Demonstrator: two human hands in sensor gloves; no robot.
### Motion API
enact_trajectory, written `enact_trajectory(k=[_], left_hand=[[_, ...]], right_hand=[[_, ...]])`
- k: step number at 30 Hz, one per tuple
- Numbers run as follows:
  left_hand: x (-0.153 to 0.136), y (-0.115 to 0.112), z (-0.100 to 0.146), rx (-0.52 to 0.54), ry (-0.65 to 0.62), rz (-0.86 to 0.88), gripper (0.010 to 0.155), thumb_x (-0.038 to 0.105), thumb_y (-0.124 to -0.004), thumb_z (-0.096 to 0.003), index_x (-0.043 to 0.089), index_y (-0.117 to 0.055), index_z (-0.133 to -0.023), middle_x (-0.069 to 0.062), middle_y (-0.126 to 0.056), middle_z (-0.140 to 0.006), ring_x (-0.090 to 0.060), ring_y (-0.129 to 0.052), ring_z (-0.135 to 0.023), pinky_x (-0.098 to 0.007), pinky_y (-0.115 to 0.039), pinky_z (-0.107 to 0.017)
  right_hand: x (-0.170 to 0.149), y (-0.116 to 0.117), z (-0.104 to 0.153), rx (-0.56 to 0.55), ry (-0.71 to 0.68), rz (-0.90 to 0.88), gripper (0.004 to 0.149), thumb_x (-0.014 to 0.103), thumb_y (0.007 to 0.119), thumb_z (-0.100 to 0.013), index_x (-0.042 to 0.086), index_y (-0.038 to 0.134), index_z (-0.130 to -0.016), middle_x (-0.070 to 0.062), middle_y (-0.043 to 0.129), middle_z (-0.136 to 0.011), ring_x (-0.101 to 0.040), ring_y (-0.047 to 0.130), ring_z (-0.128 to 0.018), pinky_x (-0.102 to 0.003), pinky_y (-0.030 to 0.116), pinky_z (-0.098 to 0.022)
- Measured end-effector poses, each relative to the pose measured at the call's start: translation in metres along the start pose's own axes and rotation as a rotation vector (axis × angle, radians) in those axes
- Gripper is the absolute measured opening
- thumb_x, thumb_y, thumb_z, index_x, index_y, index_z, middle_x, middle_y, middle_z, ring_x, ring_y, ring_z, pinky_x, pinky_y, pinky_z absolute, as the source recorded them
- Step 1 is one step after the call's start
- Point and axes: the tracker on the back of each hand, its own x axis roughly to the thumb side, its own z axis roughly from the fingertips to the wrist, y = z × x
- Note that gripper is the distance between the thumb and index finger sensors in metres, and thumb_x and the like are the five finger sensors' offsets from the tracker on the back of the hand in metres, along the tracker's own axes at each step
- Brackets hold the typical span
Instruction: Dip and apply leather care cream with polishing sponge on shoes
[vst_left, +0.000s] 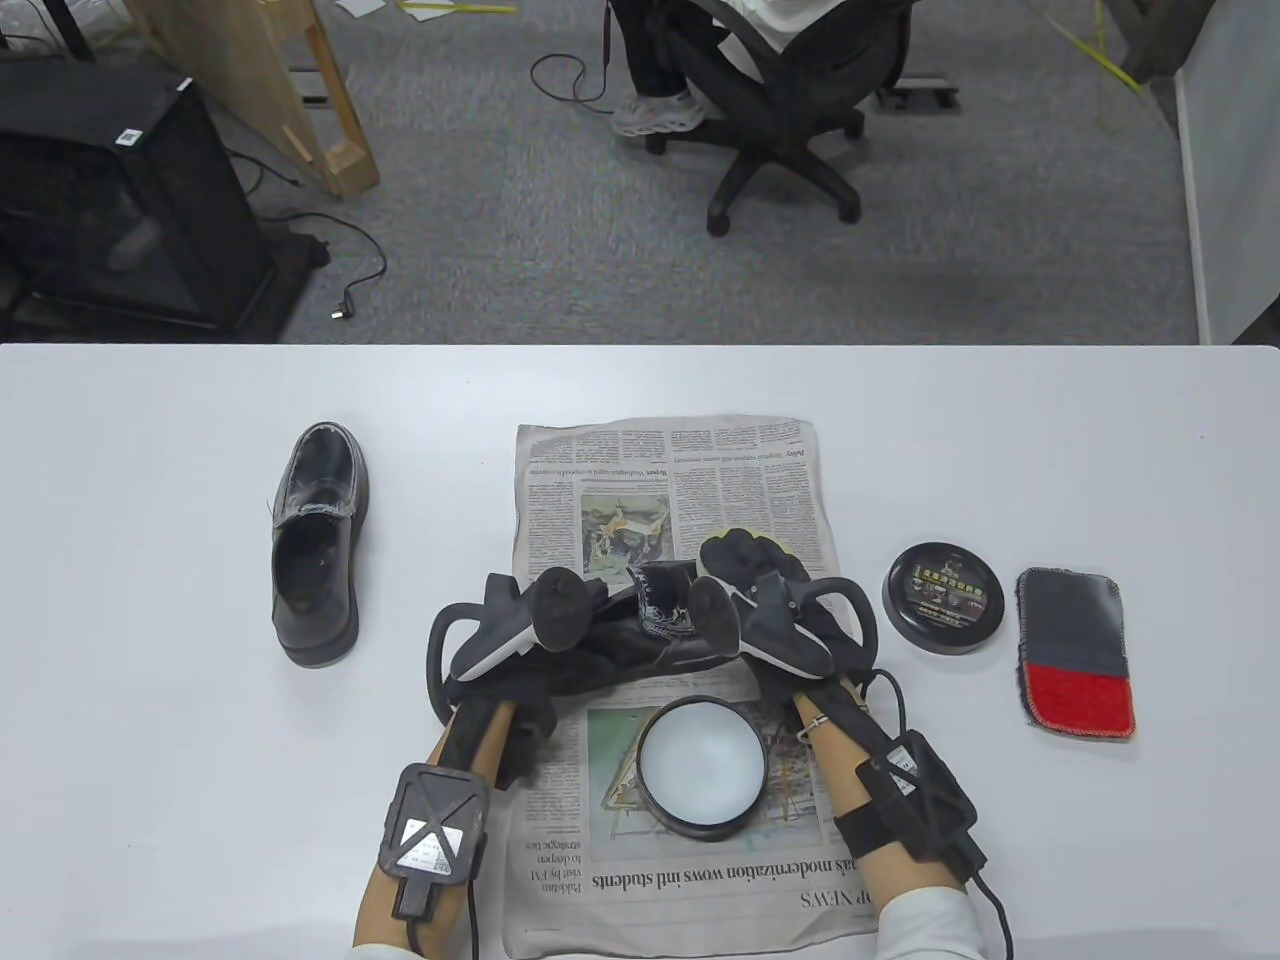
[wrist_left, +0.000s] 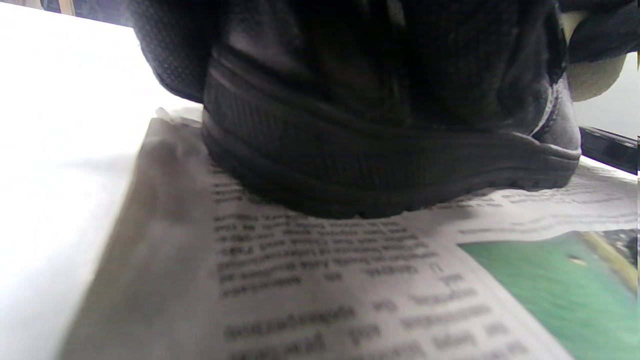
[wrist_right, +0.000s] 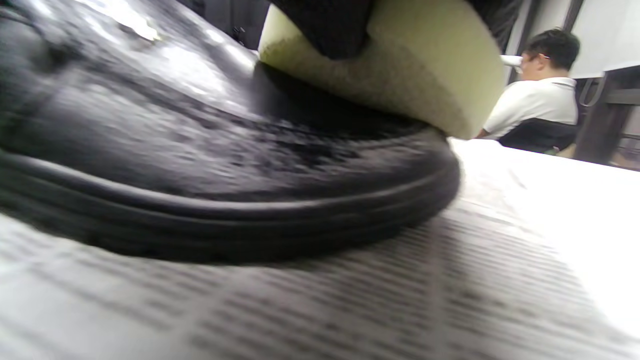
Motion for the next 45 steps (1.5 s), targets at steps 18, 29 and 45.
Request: enact_trajectory(k=[18, 29, 45], left_hand=[[0.001, 0.000, 0.000, -0.004, -0.011, -0.017, 0.085, 0.055, -0.087, -0.0355, 0.033, -0.053, -0.111, 0.000, -0.073, -0.115, -0.028, -0.077, -0.101, -0.049, -0.073, -0.073], [0.002, -0.001, 0.001, 0.006, 0.012, -0.015, 0.085, 0.056, -0.087, -0.0355, 0.033, -0.054, -0.111, -0.001, -0.075, -0.114, -0.028, -0.079, -0.099, -0.048, -0.074, -0.071], [0.001, -0.001, 0.000, 0.001, -0.006, -0.006, 0.085, 0.055, -0.087, -0.0355, 0.033, -0.054, -0.110, -0.001, -0.074, -0.114, -0.029, -0.078, -0.101, -0.049, -0.073, -0.072]], right_hand=[[0.000, 0.005, 0.044, -0.060, -0.082, 0.043, 0.052, 0.021, 0.066, -0.060, 0.024, 0.050, -0.109, -0.011, 0.060, -0.114, -0.039, 0.070, -0.100, -0.048, 0.070, -0.070], [-0.027, 0.015, 0.003, 0.059, 0.096, -0.002, 0.051, 0.021, 0.066, -0.060, 0.028, 0.047, -0.107, -0.009, 0.060, -0.113, -0.033, 0.074, -0.099, -0.042, 0.073, -0.069], [0.005, 0.003, 0.039, -0.060, -0.076, -0.003, 0.050, 0.019, 0.066, -0.060, 0.029, 0.050, -0.107, -0.009, 0.057, -0.115, -0.039, 0.066, -0.102, -0.051, 0.066, -0.071]])
